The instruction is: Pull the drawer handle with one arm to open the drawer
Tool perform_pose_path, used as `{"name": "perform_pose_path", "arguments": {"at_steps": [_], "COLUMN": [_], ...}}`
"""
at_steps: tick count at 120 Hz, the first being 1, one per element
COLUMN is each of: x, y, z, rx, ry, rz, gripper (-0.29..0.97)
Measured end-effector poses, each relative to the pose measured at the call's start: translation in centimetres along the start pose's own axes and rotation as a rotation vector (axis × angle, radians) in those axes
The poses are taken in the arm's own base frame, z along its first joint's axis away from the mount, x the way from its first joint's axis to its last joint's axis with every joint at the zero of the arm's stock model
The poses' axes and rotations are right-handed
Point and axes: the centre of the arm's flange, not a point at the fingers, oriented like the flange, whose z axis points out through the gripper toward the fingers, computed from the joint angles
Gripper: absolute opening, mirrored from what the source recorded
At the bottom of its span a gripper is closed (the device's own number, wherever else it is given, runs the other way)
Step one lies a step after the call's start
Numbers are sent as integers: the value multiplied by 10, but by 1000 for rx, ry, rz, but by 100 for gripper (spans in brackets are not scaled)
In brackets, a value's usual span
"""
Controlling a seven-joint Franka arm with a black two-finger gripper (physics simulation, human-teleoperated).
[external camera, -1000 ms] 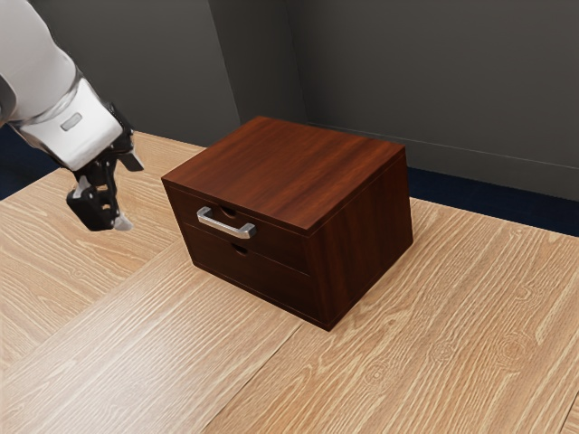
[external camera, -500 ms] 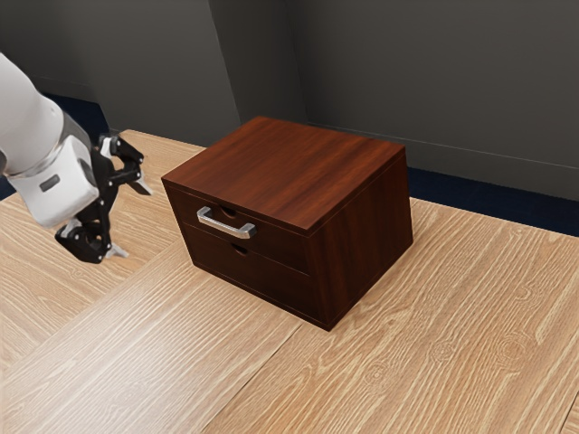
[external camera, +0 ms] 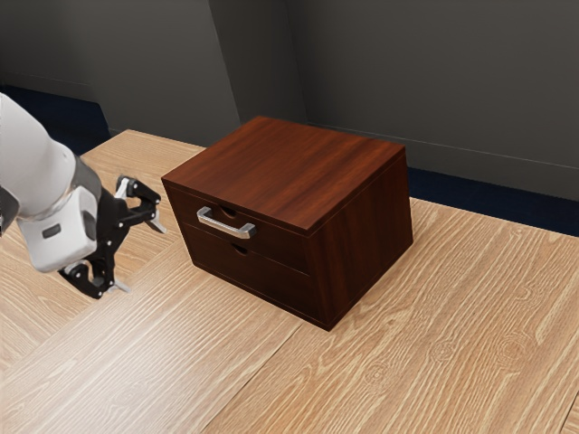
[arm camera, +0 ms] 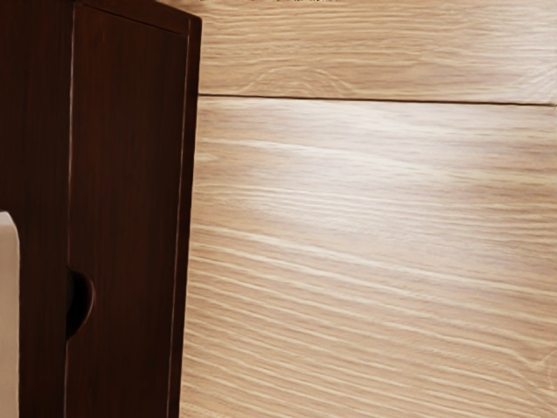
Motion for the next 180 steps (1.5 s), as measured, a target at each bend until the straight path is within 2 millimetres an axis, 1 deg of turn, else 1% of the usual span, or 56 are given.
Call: {"name": "perform_pose_path", "arguments": {"at_steps": [6, 14, 32, 51, 58, 76, 86, 91, 111, 118, 132, 149, 166, 180], "x": [0, 0, 3, 6, 6, -7, -6, -9, -4, 1, 5, 7, -3, -4], "y": [3, 7, 10, 18, 17, 13, 10, 9, 3, 1, 0, -1, -2, -5], "z": [5, 7, 4, 25, 26, 22, 19, 19, 19, 20, 21, 21, 30, 39], "rx": [1, 14, 59, 45, 59, 109, 137, 146, 171, 176, 182, 195, 196, 202], "ry": [7, 20, 47, 56, 56, 44, 27, 7, -38, -36, -31, -6, 10, 9], "rz": [15, 35, 71, 103, 113, 104, 122, 123, 137, 144, 143, 138, 111, 106], "gripper": [68, 68, 68, 68, 68, 68, 68, 68, 68, 68, 68, 68, 68, 68]}}
